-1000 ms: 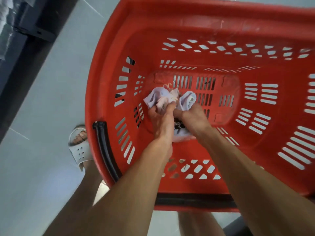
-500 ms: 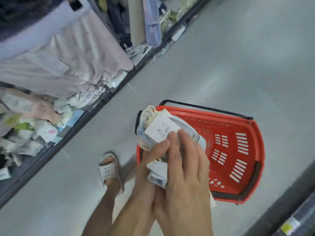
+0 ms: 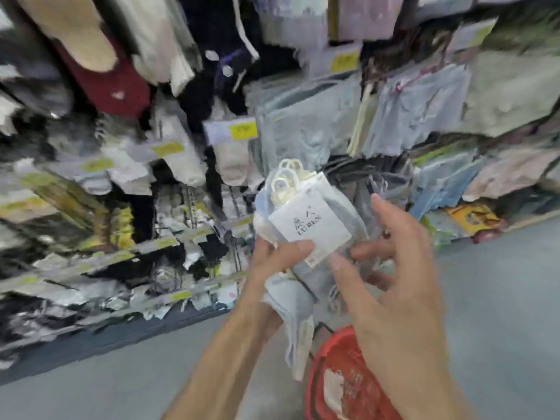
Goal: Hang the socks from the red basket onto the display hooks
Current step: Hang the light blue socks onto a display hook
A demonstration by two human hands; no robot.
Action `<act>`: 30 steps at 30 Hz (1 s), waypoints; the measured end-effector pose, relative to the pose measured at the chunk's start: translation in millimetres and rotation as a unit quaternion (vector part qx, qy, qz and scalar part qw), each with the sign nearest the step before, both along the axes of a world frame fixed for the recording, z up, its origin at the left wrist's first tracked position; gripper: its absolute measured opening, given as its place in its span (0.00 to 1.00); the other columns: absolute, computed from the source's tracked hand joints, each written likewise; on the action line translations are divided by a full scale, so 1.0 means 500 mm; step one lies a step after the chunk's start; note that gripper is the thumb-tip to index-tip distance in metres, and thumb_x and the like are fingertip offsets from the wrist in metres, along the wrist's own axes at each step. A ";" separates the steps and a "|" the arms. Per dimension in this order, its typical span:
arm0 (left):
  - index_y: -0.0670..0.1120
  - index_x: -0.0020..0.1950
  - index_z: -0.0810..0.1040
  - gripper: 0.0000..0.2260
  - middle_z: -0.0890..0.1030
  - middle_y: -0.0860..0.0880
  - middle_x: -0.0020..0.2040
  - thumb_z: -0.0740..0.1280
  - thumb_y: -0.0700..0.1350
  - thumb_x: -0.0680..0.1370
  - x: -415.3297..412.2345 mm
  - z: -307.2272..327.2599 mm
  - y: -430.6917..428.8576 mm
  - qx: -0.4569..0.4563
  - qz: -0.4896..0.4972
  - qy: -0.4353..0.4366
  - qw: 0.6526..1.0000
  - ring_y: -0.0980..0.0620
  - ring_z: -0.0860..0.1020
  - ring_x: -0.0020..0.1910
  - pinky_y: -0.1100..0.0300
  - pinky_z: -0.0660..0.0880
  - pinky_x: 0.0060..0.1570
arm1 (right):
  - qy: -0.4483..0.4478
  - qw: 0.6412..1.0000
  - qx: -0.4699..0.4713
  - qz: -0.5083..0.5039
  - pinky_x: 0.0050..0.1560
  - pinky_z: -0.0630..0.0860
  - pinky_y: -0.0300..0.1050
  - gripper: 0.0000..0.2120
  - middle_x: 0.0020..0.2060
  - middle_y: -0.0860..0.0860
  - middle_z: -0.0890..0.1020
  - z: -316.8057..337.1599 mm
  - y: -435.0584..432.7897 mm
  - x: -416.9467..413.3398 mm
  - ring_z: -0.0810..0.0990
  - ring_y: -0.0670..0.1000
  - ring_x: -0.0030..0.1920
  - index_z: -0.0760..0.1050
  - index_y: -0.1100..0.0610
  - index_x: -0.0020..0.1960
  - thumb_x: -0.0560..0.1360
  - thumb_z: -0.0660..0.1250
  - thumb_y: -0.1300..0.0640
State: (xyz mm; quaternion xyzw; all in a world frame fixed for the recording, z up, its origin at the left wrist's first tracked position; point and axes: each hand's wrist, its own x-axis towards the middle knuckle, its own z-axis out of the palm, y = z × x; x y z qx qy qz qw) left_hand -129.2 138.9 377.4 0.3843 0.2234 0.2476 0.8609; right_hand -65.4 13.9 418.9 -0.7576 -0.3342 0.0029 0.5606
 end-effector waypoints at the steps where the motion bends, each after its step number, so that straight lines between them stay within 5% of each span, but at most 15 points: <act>1: 0.47 0.68 0.75 0.42 0.85 0.43 0.56 0.85 0.47 0.55 -0.024 0.042 0.023 0.044 0.004 -0.009 0.999 0.43 0.85 0.53 0.51 0.82 0.47 | -0.027 0.999 -0.012 0.014 0.44 0.76 0.32 0.27 0.59 0.35 0.72 0.046 0.020 -0.011 0.79 0.42 0.50 0.67 0.36 0.68 0.71 0.69 0.46; 4: 0.57 0.60 0.82 0.28 0.87 0.48 0.54 0.83 0.49 0.61 -0.120 0.169 0.088 0.133 0.009 -0.035 0.990 0.46 0.85 0.53 0.56 0.82 0.46 | -0.121 0.991 -0.031 0.047 0.44 0.71 0.26 0.24 0.52 0.35 0.72 0.177 0.071 -0.067 0.77 0.39 0.46 0.70 0.38 0.66 0.70 0.68 0.42; 8: 0.56 0.61 0.81 0.29 0.85 0.45 0.58 0.84 0.52 0.62 -0.258 0.288 0.142 0.175 0.043 -0.065 0.981 0.42 0.84 0.56 0.52 0.81 0.49 | -0.188 0.980 0.015 0.068 0.58 0.73 0.40 0.25 0.56 0.39 0.72 0.292 0.132 -0.192 0.75 0.46 0.58 0.74 0.47 0.65 0.69 0.73 0.45; 11: 0.59 0.59 0.82 0.28 0.86 0.46 0.56 0.84 0.50 0.61 -0.362 0.329 0.164 0.179 0.033 -0.090 0.979 0.44 0.85 0.54 0.53 0.82 0.47 | -0.177 0.978 0.046 0.103 0.59 0.69 0.30 0.27 0.56 0.39 0.71 0.340 0.163 -0.299 0.74 0.43 0.60 0.74 0.46 0.66 0.68 0.75 0.47; 17: 0.56 0.56 0.84 0.32 0.87 0.43 0.54 0.86 0.50 0.53 -0.497 0.354 0.183 0.122 0.012 -0.085 0.989 0.42 0.86 0.50 0.53 0.83 0.40 | -0.040 0.986 -0.008 0.161 0.51 0.73 0.31 0.26 0.53 0.38 0.78 0.353 0.202 -0.412 0.77 0.39 0.56 0.73 0.38 0.59 0.65 0.78 0.50; 21: 0.44 0.61 0.81 0.33 0.87 0.39 0.49 0.77 0.41 0.55 -0.553 0.350 0.196 0.090 -0.014 -0.062 0.994 0.41 0.87 0.43 0.55 0.82 0.32 | 0.058 0.984 0.013 0.169 0.44 0.77 0.33 0.20 0.49 0.38 0.83 0.347 0.214 -0.437 0.82 0.39 0.49 0.75 0.39 0.54 0.65 0.77 0.53; 30: 0.57 0.58 0.83 0.22 0.85 0.44 0.57 0.77 0.46 0.64 -0.614 0.337 0.235 0.070 -0.018 -0.080 0.994 0.41 0.85 0.52 0.52 0.83 0.41 | 0.139 0.975 0.088 0.152 0.41 0.80 0.39 0.05 0.45 0.48 0.87 0.314 0.232 -0.500 0.85 0.47 0.44 0.83 0.50 0.50 0.75 0.73 0.56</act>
